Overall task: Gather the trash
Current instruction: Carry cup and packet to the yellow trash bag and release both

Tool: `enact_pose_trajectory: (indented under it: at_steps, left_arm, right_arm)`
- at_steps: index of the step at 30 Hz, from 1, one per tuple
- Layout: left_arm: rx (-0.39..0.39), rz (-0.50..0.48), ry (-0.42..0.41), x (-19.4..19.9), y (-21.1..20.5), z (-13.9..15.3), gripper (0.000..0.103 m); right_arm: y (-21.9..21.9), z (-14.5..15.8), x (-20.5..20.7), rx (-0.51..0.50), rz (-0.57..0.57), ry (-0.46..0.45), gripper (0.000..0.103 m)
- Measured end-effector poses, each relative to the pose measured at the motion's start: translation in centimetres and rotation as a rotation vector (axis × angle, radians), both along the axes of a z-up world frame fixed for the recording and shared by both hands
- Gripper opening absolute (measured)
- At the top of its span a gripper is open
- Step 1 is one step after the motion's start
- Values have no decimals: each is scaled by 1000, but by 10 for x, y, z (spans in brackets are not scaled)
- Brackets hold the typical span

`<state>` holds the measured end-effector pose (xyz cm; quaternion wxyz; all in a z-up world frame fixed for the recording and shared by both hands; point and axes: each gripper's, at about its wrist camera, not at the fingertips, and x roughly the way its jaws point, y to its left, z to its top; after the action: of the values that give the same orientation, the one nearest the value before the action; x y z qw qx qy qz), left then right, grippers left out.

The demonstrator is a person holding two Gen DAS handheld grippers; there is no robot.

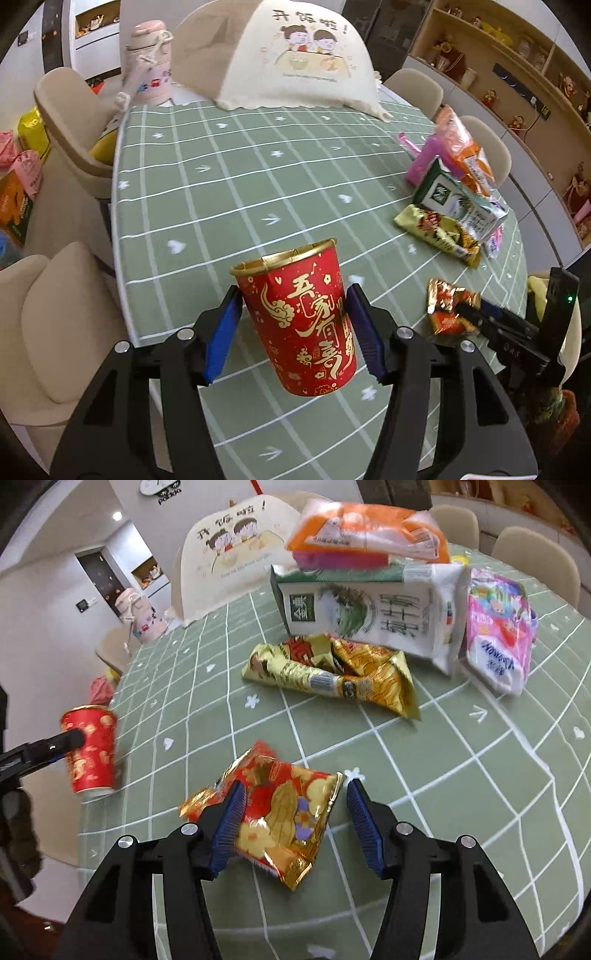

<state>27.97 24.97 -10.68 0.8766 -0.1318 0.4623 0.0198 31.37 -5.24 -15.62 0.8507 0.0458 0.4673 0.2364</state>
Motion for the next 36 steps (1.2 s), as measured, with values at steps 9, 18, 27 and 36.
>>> enact_pose_trajectory:
  at_steps: [9, 18, 27, 36]
  left_arm:
    - [-7, -8, -1, -8, 7, 0, 56]
    - [-26, -114, -123, 18, -48, 44, 55]
    - [-16, -273, -304, 71, -163, 107, 56]
    - [-42, -476, -350, 116, -304, 128, 57]
  right_arm:
    - [26, 2, -7, -134, 37, -43, 34]
    - [-11, 77, -16, -134, -7, -207, 12]
    - [-136, 161, 1, -131, -172, -375, 12]
    - [-266, 175, -11, -172, -354, -407, 12]
